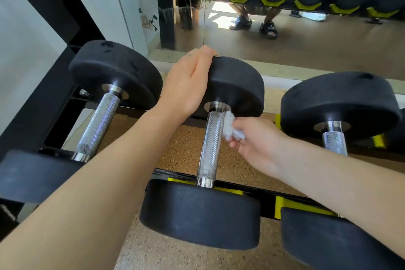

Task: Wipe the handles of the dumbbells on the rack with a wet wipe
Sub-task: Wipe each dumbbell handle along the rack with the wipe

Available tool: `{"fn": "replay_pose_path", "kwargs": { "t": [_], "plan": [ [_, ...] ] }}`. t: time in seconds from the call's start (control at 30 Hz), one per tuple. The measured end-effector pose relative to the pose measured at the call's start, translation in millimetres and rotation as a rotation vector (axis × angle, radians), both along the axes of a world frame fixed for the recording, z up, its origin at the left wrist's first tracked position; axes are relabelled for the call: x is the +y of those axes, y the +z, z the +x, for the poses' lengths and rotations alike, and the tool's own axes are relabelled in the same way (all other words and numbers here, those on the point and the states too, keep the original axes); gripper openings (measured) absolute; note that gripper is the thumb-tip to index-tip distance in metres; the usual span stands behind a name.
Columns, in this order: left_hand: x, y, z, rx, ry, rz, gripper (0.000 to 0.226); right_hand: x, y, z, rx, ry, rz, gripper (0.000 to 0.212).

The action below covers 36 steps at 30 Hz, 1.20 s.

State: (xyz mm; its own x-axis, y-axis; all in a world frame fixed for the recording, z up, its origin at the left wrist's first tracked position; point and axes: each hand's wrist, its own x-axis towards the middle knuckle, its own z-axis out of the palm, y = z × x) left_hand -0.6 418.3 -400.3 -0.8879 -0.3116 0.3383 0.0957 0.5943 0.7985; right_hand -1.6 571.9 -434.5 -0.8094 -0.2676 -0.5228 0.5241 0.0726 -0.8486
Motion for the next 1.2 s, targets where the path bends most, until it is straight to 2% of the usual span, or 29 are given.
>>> {"fn": "replay_pose_path", "kwargs": {
  "t": [0.2, 0.43, 0.6, 0.67, 0.7, 0.77, 0.87, 0.93, 1.0, 1.07, 1.2],
  "plan": [
    [0, 1, 1, 0.001, 0.001, -0.027, 0.042, -27, 5, -5, -0.318, -0.217, -0.218, 0.025],
    [0, 1, 1, 0.006, 0.002, -0.033, 0.043, -17, 6, -2, -0.291, -0.184, -0.294, 0.036],
    [0, 1, 1, 0.008, 0.001, -0.058, 0.042, -16, 13, 1, -0.21, -0.301, -0.314, 0.025],
    [0, 0, 1, 0.016, -0.003, -0.07, 0.041, -16, 16, 7, -0.07, -0.326, -0.237, 0.026],
    [-1, 1, 1, 0.019, -0.006, -0.075, 0.04, -14, 18, 10, 0.062, -0.29, -0.169, 0.025],
    [-1, 0, 1, 0.023, -0.014, -0.083, 0.039, -11, 24, 18, 0.425, -0.084, 0.01, 0.018],
    [-2, 1, 1, 0.023, -0.028, -0.073, 0.04, -7, 20, 28, 1.106, 0.249, 0.546, 0.018],
    [-2, 1, 1, 0.02, -0.037, -0.074, 0.039, -6, 11, 26, 1.446, 0.413, 0.869, 0.019],
    [-2, 1, 2, 0.022, -0.046, -0.082, 0.039, -7, 4, 23, 1.59, 0.556, 0.992, 0.026],
    [-2, 1, 2, 0.024, -0.049, -0.076, 0.041, -7, 4, 17, 1.663, 0.69, 0.992, 0.029],
    [-2, 0, 2, 0.017, -0.044, -0.052, 0.043, -3, 13, 7, 1.594, 0.876, 0.77, 0.019]
  ]
}}
